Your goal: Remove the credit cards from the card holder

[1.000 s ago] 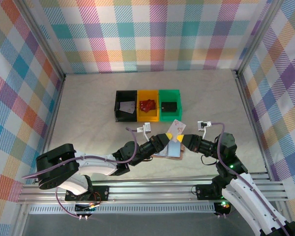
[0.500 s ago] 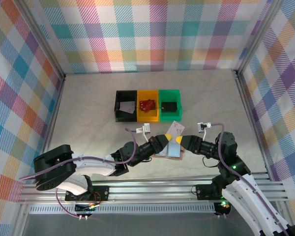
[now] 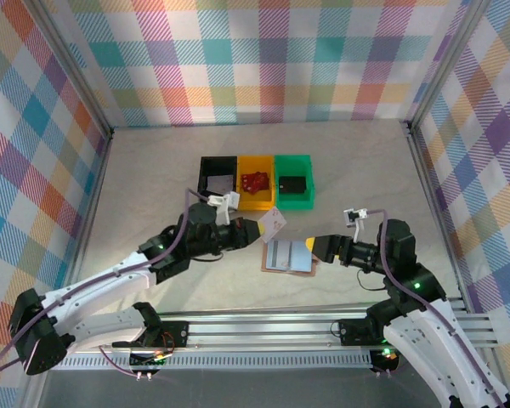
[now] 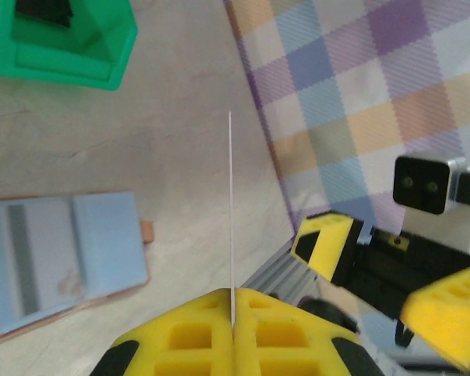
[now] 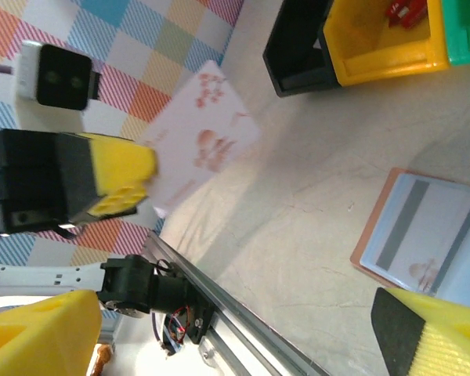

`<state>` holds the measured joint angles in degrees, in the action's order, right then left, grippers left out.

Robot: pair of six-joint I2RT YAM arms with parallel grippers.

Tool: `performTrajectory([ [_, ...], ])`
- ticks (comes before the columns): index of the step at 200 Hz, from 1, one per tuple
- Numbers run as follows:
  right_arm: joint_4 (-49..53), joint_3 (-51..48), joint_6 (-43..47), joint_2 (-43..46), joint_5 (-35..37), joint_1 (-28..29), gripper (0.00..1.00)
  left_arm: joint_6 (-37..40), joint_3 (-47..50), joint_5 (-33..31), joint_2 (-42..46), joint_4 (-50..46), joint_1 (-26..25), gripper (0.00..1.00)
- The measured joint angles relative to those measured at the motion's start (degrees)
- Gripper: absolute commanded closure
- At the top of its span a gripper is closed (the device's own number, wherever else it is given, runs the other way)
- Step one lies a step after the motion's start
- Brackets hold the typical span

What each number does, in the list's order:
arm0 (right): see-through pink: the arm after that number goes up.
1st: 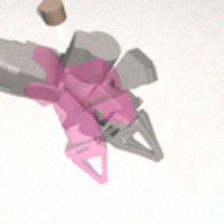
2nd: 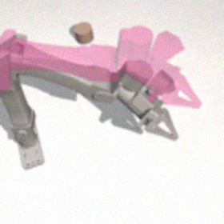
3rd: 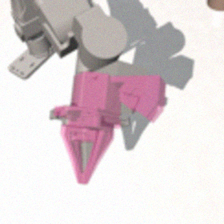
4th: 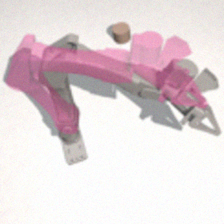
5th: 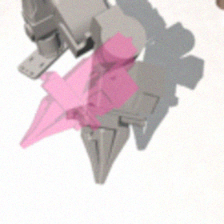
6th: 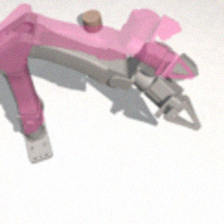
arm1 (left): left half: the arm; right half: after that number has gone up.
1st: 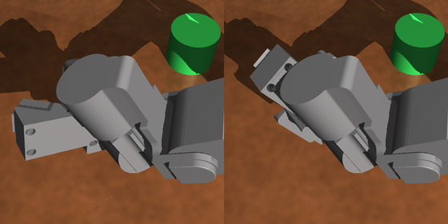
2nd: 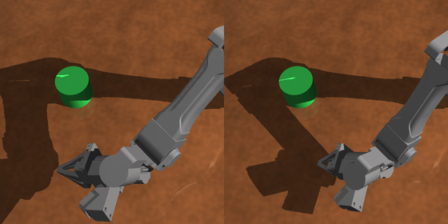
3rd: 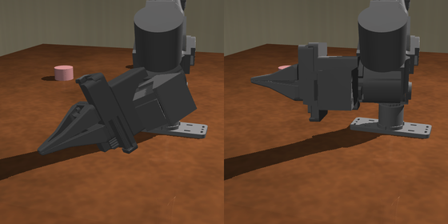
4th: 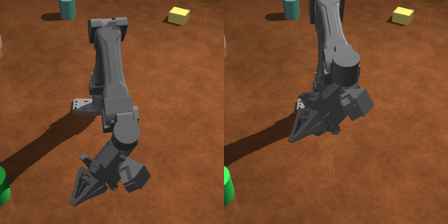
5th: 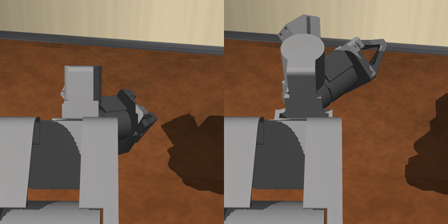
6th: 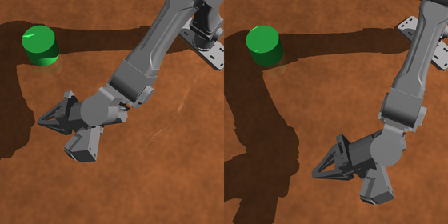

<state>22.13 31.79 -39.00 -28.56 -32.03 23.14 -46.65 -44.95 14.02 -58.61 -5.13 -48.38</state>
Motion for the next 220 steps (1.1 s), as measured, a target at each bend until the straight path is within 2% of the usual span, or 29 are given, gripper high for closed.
performTrajectory([
  [41, -4.92, -1.57, 0.04, -1.01, -5.25, 0.00, 0.20, 10.01, -3.50, 12.70, -1.22, -14.58, 2.36, 1.00],
  [87, -14.86, -6.27, -1.86, -2.62, -13.57, 0.02, 0.28, 16.26, -4.04, 23.50, -2.36, -18.97, 2.36, 1.00],
  [115, -17.86, -6.95, -2.78, -6.40, -16.17, 0.02, 0.36, 18.01, -5.57, 27.26, -2.34, -18.60, 2.36, 1.00],
  [182, -22.97, -8.72, -3.63, -7.08, -18.43, 4.42, 0.39, 17.84, -5.79, 32.63, -2.32, -14.10, 2.36, 1.00],
  [220, -24.72, -8.74, -3.56, -7.04, -19.04, 7.08, 0.46, 17.77, -5.79, 33.75, -2.43, -13.31, 2.36, 1.00],
])
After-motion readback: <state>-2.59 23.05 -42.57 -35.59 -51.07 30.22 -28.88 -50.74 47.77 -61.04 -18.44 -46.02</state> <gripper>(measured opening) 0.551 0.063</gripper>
